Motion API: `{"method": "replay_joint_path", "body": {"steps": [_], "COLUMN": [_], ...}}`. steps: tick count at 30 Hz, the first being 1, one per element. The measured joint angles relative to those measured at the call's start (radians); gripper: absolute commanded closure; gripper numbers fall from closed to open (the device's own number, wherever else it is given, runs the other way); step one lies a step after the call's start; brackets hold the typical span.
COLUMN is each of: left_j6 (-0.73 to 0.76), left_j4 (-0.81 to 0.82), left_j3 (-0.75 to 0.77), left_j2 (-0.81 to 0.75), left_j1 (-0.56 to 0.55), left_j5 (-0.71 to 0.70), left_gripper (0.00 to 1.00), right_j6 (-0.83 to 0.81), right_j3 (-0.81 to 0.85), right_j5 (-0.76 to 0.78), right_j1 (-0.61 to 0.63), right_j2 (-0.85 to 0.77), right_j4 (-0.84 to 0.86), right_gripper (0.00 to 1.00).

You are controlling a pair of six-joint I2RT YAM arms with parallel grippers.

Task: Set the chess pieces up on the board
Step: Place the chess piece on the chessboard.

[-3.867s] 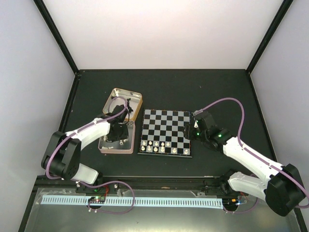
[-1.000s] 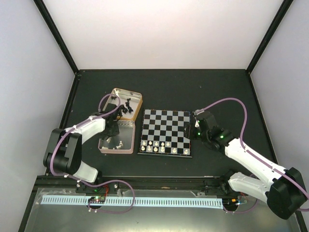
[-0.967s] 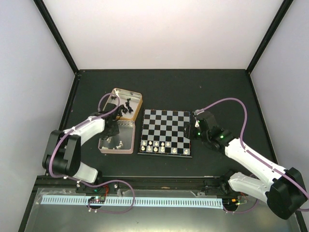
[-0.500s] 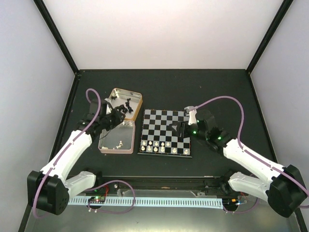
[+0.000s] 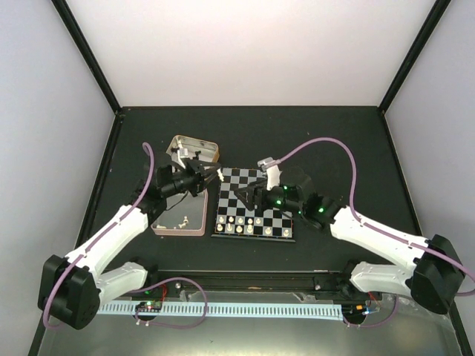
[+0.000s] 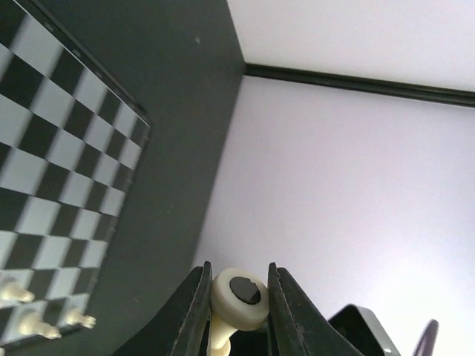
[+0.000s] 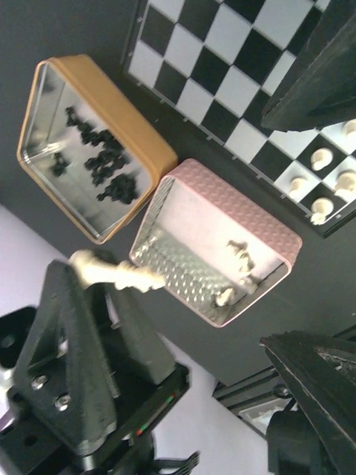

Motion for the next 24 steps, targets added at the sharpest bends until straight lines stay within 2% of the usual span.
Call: {"method": "replay_joint_path", "body": {"steps": [5,9,13,20,22,24], "left_j6": [-0.156,-0.243,-0.295,-0.338,-0.344,-0.344], "left_j4": [0.141,0.225,0.273,0.319,0.33,0.336], "left_j3": [-0.023,-0.037,-0.044,-0.063,-0.068,-0.069], "left_j2": [0.015,0.048,0.063,0.064,0.063,0.062], "left_j1": [-0.066,-0.108,-0.13,-0.137,-0.139,-0.142], "left_j5": [0.011,0.013,0.013,0.012,0.012,0.011], "left_gripper": [0.85,0.85,0.85,0.84,0.8,0.67], "right_j6": [0.016,0.055,0.098,0.136,0.137,0.138], "right_j3": [0.063,0.096,0.111,0.112,0.112,0.112], "right_j5": [-0.003,-0.003,0.011,0.042,0.05,0.053], "right_j1": [0.012,0.015,0.016,0.018,0.021,0.021], "right_j2": [0.046,0.095,0.129,0.129,0.123,0.115], "right_j4": [0.05,0.088,0.089,0.085,0.081,0.073], "right_gripper": [0.37,0.52,0.68,0.89,0.95,0.98]}}
